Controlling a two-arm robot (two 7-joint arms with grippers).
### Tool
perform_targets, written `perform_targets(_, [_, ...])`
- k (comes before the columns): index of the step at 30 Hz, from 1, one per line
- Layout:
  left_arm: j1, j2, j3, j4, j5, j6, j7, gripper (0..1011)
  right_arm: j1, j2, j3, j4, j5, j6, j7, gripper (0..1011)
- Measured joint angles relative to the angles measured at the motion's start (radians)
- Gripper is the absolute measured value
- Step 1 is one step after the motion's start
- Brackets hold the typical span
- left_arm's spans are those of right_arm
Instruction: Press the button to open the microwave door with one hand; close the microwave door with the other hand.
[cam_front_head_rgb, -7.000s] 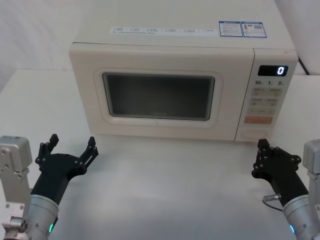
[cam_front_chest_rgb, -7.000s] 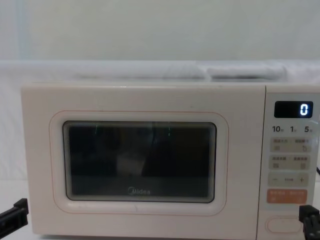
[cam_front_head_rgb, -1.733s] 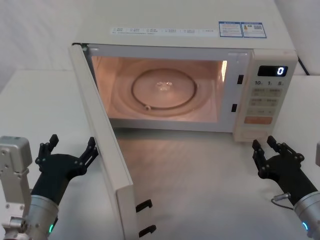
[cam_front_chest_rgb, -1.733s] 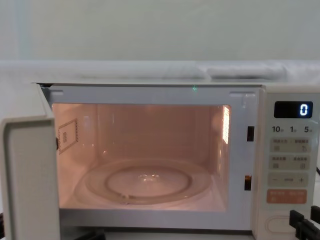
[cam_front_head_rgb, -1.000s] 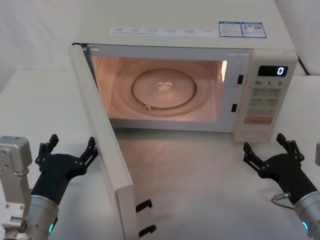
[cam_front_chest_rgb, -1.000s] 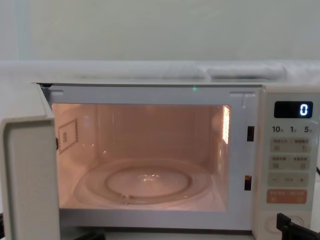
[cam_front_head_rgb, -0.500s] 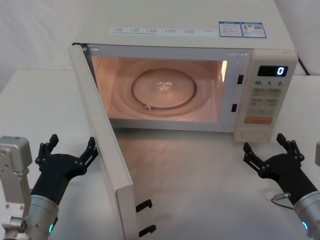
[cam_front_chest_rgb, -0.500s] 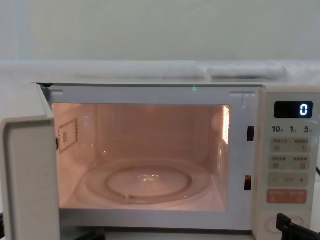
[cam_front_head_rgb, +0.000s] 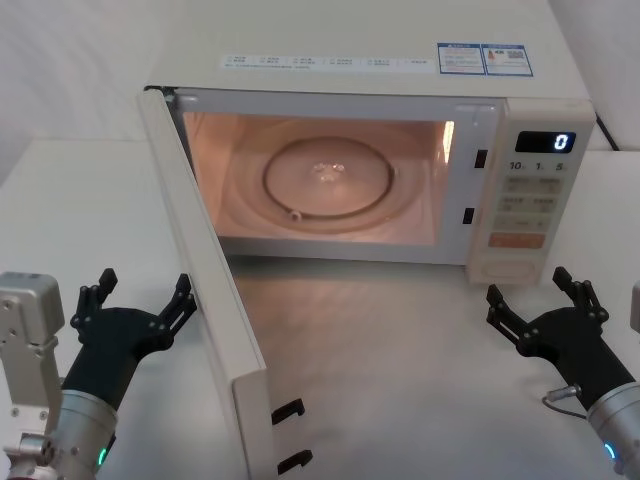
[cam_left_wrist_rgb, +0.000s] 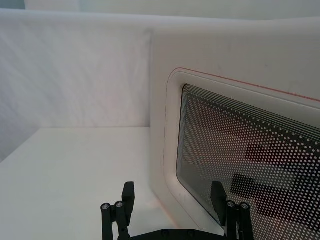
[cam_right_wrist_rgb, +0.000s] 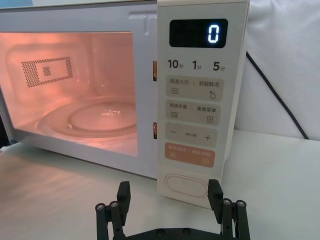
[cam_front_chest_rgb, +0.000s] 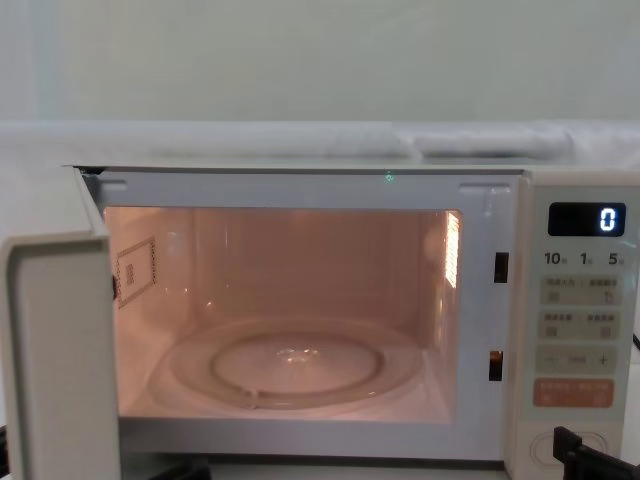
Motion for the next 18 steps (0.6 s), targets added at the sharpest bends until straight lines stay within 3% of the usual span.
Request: perform_targets(18, [0.0,0.0,0.0,0.0,0.0,0.0,0.0,1001,0.0,0.0,0.0,0.0,0.0,0.0,0.0,1002])
